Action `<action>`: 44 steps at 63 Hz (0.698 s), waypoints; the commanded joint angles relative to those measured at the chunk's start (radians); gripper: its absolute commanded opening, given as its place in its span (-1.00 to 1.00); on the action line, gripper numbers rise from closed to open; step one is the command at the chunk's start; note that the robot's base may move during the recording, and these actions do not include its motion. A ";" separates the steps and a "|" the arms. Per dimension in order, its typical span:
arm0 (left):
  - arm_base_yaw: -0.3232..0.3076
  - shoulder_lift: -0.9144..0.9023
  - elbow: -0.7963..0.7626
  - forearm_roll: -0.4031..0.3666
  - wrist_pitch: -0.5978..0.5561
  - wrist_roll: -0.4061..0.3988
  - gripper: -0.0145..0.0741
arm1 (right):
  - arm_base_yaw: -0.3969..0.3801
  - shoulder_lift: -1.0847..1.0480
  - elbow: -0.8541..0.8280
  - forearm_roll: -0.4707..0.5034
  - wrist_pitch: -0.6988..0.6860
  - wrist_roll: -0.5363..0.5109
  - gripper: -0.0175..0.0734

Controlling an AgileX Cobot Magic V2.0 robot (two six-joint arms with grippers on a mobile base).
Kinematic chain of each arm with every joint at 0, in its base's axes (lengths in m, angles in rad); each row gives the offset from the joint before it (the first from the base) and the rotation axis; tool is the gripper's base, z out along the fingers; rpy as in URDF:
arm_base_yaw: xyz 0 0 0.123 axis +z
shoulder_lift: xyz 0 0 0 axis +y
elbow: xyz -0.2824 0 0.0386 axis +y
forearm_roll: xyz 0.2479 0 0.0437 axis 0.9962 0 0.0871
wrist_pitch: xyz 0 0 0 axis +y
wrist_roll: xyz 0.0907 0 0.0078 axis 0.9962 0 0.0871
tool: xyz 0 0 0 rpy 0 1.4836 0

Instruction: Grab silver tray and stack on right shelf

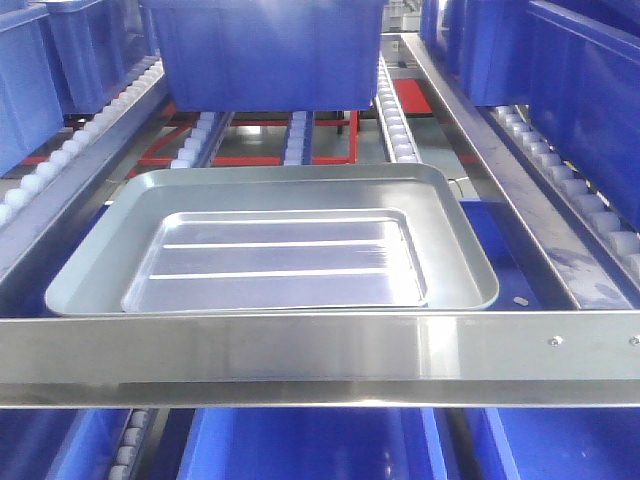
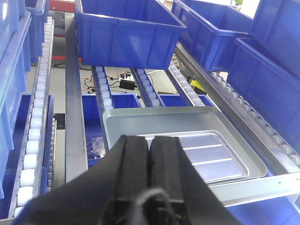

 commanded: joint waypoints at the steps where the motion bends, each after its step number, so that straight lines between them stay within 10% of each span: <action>1: -0.006 -0.009 -0.024 -0.006 -0.084 0.001 -0.88 | -0.002 0.013 -0.027 -0.015 -0.086 -0.012 -0.49; 9: -0.002 -0.009 -0.020 -0.019 -0.080 0.037 -0.88 | -0.002 0.013 -0.027 -0.015 -0.086 -0.012 -0.49; 17: 0.086 -0.009 -0.015 -0.139 -0.078 0.299 -0.88 | -0.002 0.013 -0.027 -0.015 -0.086 -0.012 -0.49; 30: 0.377 -0.014 0.159 -0.225 -0.288 0.301 -0.88 | -0.002 0.013 -0.027 -0.015 -0.086 -0.012 -0.49; 44: 0.443 -0.014 0.481 -0.227 -0.665 0.301 -0.88 | -0.002 0.013 -0.027 -0.015 -0.086 -0.012 -0.49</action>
